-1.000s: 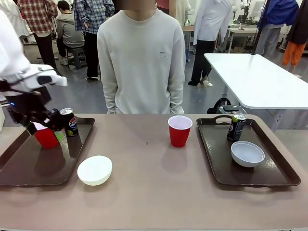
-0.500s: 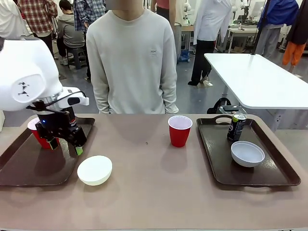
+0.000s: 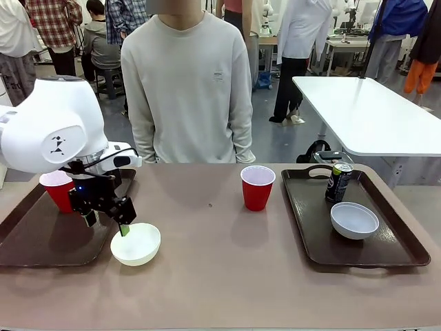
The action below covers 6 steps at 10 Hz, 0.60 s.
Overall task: Prepare tableware on both trays.
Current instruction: Pick up a Picnic Bowl from the table and place it on a Handle tray.
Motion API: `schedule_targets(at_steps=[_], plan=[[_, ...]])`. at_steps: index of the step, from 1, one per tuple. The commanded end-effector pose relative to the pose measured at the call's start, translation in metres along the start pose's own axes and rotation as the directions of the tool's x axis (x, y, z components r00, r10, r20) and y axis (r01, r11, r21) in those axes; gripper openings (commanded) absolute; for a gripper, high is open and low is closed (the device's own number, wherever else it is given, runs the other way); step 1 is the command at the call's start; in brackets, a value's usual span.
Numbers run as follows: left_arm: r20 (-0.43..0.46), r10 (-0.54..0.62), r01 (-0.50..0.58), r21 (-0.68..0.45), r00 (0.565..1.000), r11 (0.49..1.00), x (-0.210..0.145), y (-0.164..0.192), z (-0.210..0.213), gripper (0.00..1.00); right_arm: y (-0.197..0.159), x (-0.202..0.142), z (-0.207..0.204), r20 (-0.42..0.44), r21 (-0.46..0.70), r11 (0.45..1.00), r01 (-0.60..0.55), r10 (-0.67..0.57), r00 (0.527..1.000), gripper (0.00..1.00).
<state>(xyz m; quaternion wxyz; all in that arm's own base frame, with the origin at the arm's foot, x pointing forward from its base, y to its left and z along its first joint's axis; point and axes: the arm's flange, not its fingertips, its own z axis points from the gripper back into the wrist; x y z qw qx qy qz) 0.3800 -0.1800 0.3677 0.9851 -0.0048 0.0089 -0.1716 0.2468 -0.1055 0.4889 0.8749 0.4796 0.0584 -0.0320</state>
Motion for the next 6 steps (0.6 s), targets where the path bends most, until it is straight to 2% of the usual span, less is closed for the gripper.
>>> schedule_targets(at_steps=[1, 3, 4, 5, 6], plan=[[-0.002, 0.022, -0.022, 0.015, 1.0, 1.0, 0.0077, -0.0072, -0.0071, 1.0, 0.0025, 0.0028, -0.0008, 0.012, 0.019, 1.0, 0.013, -0.013, 1.0, 1.0], [0.025, -0.019, 0.019, -0.021, 1.0, 1.0, 0.009, -0.0073, -0.0136, 1.0, 0.0025, 0.0028, -0.0008, 0.012, 0.019, 1.0, 0.013, -0.013, 1.0, 1.0], [0.037, -0.035, 0.036, -0.037, 0.999, 0.999, 0.0088, -0.0084, -0.0162, 0.93, 0.0025, 0.0028, -0.0008, 0.012, 0.019, 1.0, 0.013, -0.013, 1.0, 1.0], [0.037, -0.043, 0.045, -0.049, 0.998, 0.998, 0.0097, -0.008, -0.0164, 0.55, 0.0025, 0.0028, -0.0008, 0.012, 0.019, 1.0, 0.013, -0.013, 1.0, 1.0], [0.034, -0.043, 0.044, -0.051, 0.999, 0.998, 0.0092, -0.0074, -0.0169, 0.45, 0.0025, 0.0028, -0.0008, 0.012, 0.019, 1.0, 0.013, -0.013, 1.0, 1.0]])
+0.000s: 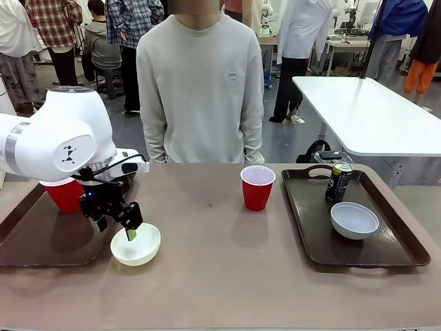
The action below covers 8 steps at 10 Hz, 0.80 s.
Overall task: Prepare tableware on both trays.
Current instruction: Pick up a Picnic Bowl from the table and place it on a Handle tray.
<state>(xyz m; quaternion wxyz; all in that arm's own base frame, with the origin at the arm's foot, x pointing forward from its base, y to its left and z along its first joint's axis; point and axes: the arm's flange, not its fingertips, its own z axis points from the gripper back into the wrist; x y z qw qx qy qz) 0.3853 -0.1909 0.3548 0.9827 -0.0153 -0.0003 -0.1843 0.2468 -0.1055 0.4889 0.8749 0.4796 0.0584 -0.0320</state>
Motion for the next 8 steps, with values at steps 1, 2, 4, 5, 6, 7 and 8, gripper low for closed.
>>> schedule_targets(at_steps=[1, 2, 4, 5, 6, 7, 8], plan=[[0.003, -0.016, 0.016, -0.04, 1.0, 0.999, 0.0006, 0.0009, -0.0052, 0.07, 0.0025, 0.0028, -0.0008, 0.012, 0.019, 1.0, 0.013, -0.013, 1.0, 1.0], [-0.007, -0.017, 0.017, -0.043, 1.0, 0.999, 0.0007, 0.0007, -0.0066, 0.0, 0.0025, 0.0028, -0.0008, 0.012, 0.019, 1.0, 0.013, -0.013, 1.0, 1.0], [-0.023, -0.021, 0.02, -0.05, 1.0, 0.999, 0.0016, -0.0001, -0.0121, 0.0, 0.0025, 0.0028, -0.0008, 0.012, 0.019, 1.0, 0.013, -0.013, 1.0, 1.0], [-0.027, -0.023, 0.022, -0.051, 0.999, 0.998, 0.0017, -0.0005, -0.0131, 0.17, 0.0025, 0.0028, -0.0008, 0.012, 0.019, 1.0, 0.013, -0.013, 1.0, 1.0], [-0.027, -0.023, 0.022, -0.05, 0.999, 0.998, 0.0013, 0.0002, -0.0127, 0.08, 0.0025, 0.0028, -0.0008, 0.012, 0.019, 1.0, 0.013, -0.013, 1.0, 1.0], [-0.023, -0.022, 0.021, -0.049, 0.999, 0.999, 0.0004, 0.0007, -0.0115, 0.0, 0.0025, 0.0028, -0.0008, 0.012, 0.019, 1.0, 0.013, -0.013, 1.0, 1.0], [-0.016, -0.015, 0.014, -0.047, 1.0, 0.999, 0.0004, 0.0021, -0.0091, 0.0, 0.0025, 0.0028, -0.0008, 0.012, 0.019, 1.0, 0.013, -0.013, 1.0, 1.0]])
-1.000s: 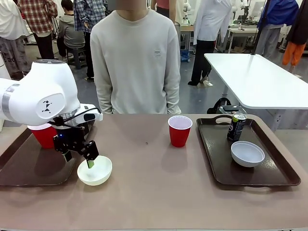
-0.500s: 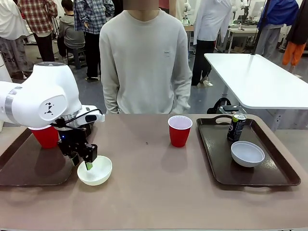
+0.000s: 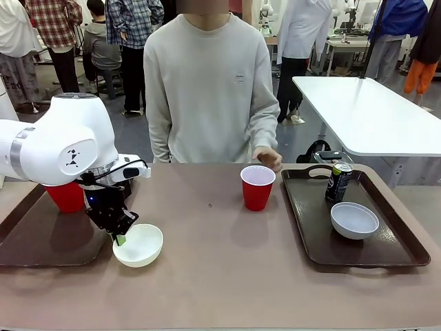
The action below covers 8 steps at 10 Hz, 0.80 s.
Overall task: Prepare tableware on both trays.
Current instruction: Pick up a Picnic Bowl from the table and place it on a Handle tray.
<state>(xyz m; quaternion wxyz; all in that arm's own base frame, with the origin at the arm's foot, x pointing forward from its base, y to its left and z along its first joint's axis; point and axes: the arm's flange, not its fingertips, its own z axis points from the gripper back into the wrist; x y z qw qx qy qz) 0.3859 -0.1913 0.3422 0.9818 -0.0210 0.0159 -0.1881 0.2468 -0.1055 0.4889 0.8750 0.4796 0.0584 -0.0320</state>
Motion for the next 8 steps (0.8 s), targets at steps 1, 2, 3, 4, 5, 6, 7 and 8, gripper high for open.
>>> schedule_targets(at_steps=[1, 2, 3, 4, 5, 6, 7, 8], plan=[[0.025, 0.021, -0.02, -0.031, 0.999, 0.999, 0.0, 0.006, 0.011, 0.0, 0.003, 0.003, -0.001, 0.012, 0.019, 1.0, 0.013, -0.013, 1.0, 1.0], [0.029, 0.059, -0.057, -0.036, 0.998, 0.998, 0.0, 0.012, 0.025, 0.06, 0.003, 0.003, -0.001, 0.012, 0.019, 1.0, 0.013, -0.013, 1.0, 1.0], [0.056, 0.076, -0.072, -0.055, 0.996, 0.996, -0.003, 0.018, 0.046, 0.06, 0.003, 0.003, -0.001, 0.012, 0.019, 1.0, 0.013, -0.013, 1.0, 1.0], [0.095, 0.102, -0.096, -0.069, 0.99, 0.993, -0.008, 0.026, 0.071, 0.06, 0.003, 0.003, -0.001, 0.012, 0.019, 1.0, 0.013, -0.013, 1.0, 1.0], [0.14, 0.136, -0.127, -0.073, 0.981, 0.989, -0.015, 0.037, 0.099, 0.06, 0.003, 0.003, -0.001, 0.012, 0.019, 1.0, 0.013, -0.013, 1.0, 1.0], [0.154, 0.169, -0.162, -0.054, 0.974, 0.985, -0.023, 0.049, 0.119, 0.06, 0.003, 0.003, -0.001, 0.012, 0.019, 1.0, 0.013, -0.013, 1.0, 1.0], [0.148, 0.204, -0.2, -0.04, 0.968, 0.979, -0.028, 0.063, 0.129, 0.06, 0.003, 0.003, -0.001, 0.012, 0.019, 1.0, 0.013, -0.013, 1.0, 1.0], [0.137, 0.246, -0.246, -0.016, 0.96, 0.969, -0.034, 0.076, 0.133, 0.06, 0.003, 0.003, -0.001, 0.012, 0.019, 1.0, 0.013, -0.013, 1.0, 1.0]])
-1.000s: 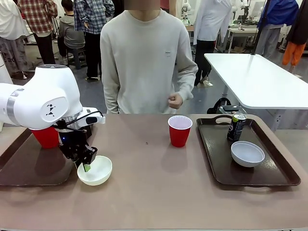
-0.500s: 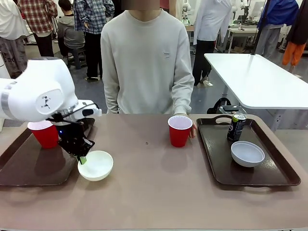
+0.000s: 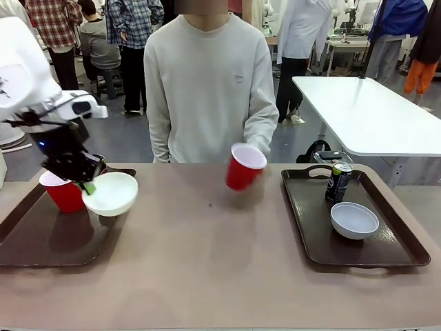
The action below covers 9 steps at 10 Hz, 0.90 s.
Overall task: Prepare tableware on both trays.
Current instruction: Pick up a Picnic Bowl from the table and place it on a Handle tray.
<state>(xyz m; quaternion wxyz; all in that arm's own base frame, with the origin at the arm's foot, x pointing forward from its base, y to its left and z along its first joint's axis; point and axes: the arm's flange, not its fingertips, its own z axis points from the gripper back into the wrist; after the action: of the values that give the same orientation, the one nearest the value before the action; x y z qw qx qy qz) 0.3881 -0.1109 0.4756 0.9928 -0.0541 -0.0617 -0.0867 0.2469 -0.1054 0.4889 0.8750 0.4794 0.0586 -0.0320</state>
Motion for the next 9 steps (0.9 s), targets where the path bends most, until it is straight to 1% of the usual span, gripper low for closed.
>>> schedule_targets(at_steps=[1, 2, 4, 5, 6, 7, 8, 9], plan=[[-0.041, 0.013, -0.01, 0.072, 0.999, 0.997, -0.007, 0.011, -0.005, 0.06, 0.002, 0.003, -0.001, 0.012, 0.019, 1.0, 0.012, -0.013, 1.0, 1.0], [0.0, 0.0, 0.0, 0.0, 1.0, 1.0, 0.0, 0.0, 0.0, 0.06, 0.002, 0.003, -0.001, 0.012, 0.019, 1.0, 0.012, -0.013, 1.0, 1.0], [0.0, 0.0, 0.0, 0.0, 1.0, 1.0, 0.0, 0.0, 0.0, 0.06, 0.002, 0.003, -0.001, 0.012, 0.019, 1.0, 0.012, -0.013, 1.0, 1.0], [-0.013, 0.005, -0.005, 0.026, 1.0, 1.0, -0.003, 0.009, 0.002, 0.06, 0.002, 0.003, -0.001, 0.012, 0.019, 1.0, 0.012, -0.013, 1.0, 1.0], [-0.001, 0.024, -0.024, 0.029, 1.0, 0.999, -0.007, 0.024, 0.002, 0.06, 0.002, 0.003, -0.001, 0.012, 0.019, 1.0, 0.012, -0.013, 1.0, 1.0], [0.032, 0.041, -0.043, 0.041, 0.999, 0.998, -0.013, 0.038, 0.004, 0.06, 0.002, 0.003, -0.001, 0.012, 0.019, 1.0, 0.012, -0.013, 1.0, 1.0], [0.052, 0.076, -0.079, 0.054, 0.996, 0.995, -0.017, 0.051, 0.002, 0.06, 0.002, 0.003, -0.001, 0.012, 0.019, 1.0, 0.012, -0.013, 1.0, 1.0], [0.046, 0.1, -0.102, 0.052, 0.994, 0.993, -0.021, 0.06, -0.004, 0.06, 0.002, 0.003, -0.001, 0.012, 0.019, 1.0, 0.012, -0.013, 1.0, 1.0]])
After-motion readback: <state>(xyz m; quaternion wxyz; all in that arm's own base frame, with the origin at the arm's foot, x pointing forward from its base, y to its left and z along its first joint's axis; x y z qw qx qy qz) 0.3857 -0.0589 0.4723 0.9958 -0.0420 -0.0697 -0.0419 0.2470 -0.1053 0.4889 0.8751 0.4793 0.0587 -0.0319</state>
